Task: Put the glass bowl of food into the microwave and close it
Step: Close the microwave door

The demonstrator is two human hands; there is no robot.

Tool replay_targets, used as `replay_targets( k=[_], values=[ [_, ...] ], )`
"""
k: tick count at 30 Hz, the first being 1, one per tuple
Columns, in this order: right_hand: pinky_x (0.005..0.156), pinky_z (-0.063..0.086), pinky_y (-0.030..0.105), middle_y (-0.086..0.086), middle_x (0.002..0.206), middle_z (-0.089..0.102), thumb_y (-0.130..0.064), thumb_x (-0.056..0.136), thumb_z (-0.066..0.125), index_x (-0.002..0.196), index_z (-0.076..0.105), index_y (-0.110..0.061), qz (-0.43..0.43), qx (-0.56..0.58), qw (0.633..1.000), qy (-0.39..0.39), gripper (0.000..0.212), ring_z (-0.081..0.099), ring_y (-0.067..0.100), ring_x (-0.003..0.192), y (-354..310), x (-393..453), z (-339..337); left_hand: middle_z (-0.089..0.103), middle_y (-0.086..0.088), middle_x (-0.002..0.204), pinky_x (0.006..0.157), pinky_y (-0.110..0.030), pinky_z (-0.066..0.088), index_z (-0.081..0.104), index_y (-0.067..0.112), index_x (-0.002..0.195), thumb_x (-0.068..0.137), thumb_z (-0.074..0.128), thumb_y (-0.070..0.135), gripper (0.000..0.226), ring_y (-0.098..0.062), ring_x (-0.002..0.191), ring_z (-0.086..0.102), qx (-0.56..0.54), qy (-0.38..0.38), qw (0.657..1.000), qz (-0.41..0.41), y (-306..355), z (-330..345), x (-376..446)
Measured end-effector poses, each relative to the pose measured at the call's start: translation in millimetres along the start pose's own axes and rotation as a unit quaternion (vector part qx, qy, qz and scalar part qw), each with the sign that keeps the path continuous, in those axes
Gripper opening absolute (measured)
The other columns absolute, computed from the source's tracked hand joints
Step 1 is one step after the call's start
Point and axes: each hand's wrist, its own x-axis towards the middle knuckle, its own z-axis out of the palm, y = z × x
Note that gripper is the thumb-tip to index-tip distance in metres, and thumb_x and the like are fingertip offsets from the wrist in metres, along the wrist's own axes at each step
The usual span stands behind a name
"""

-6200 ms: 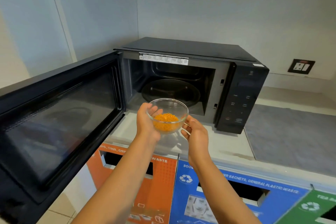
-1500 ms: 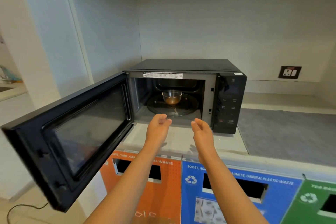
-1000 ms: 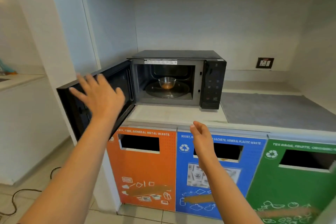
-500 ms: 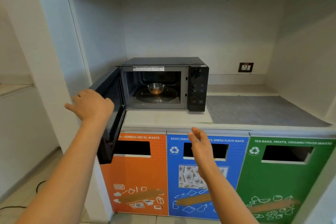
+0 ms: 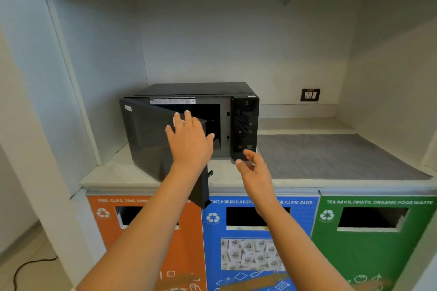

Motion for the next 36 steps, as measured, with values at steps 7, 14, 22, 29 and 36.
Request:
replay_targets(
  k=[7,14,22,29,36],
  values=[
    [0.089,0.036,0.023,0.0,0.139,0.045,-0.025,0.09,0.053,0.13,0.044,-0.023,-0.035,-0.006,0.999,0.005,0.041,0.045,0.011,0.118,-1,66,-7,0.032,-0.013,0.151,0.114,-0.049,0.019,0.027,0.006,0.143,0.096,0.037,0.038,0.058,-0.03,0.143,0.018,0.009,0.0,1.0,0.024,32,32,38],
    [0.111,0.028,0.032,0.001,0.15,0.034,-0.019,0.091,0.051,0.138,0.037,-0.02,-0.154,-0.125,0.98,-0.02,0.049,0.031,0.017,0.137,-10,118,2,0.035,-0.008,0.149,0.112,-0.047,0.022,0.026,0.011,0.143,0.089,0.049,0.02,0.06,-0.029,0.136,0.03,0.025,0.007,0.999,0.028,46,49,64],
    [0.104,0.035,0.038,0.004,0.128,0.06,-0.023,0.089,0.054,0.124,0.056,-0.018,-0.279,-0.275,0.92,-0.002,0.036,0.047,0.021,0.125,-23,165,24,0.032,-0.003,0.152,0.112,-0.048,0.024,0.025,0.017,0.145,0.089,0.047,0.018,0.06,-0.027,0.135,0.031,-0.003,0.023,0.999,0.044,41,60,79],
    [0.104,0.026,0.044,0.01,0.111,0.066,-0.025,0.09,0.052,0.113,0.059,-0.013,-0.275,-0.462,0.842,0.032,0.027,0.047,0.028,0.12,-34,204,28,0.021,-0.002,0.156,0.113,-0.055,0.013,0.019,0.018,0.147,0.091,0.048,0.019,0.063,-0.03,0.143,0.015,-0.045,-0.035,0.994,0.092,38,70,102],
    [0.11,0.021,0.048,0.011,0.109,0.068,-0.016,0.091,0.05,0.114,0.055,-0.008,-0.26,-0.572,0.778,0.001,0.025,0.04,0.031,0.126,-46,234,31,0.02,-0.007,0.156,0.114,-0.051,0.015,0.02,0.016,0.147,0.091,0.05,0.027,0.064,-0.027,0.144,0.013,-0.069,-0.033,0.994,0.08,26,77,120]
  ],
)
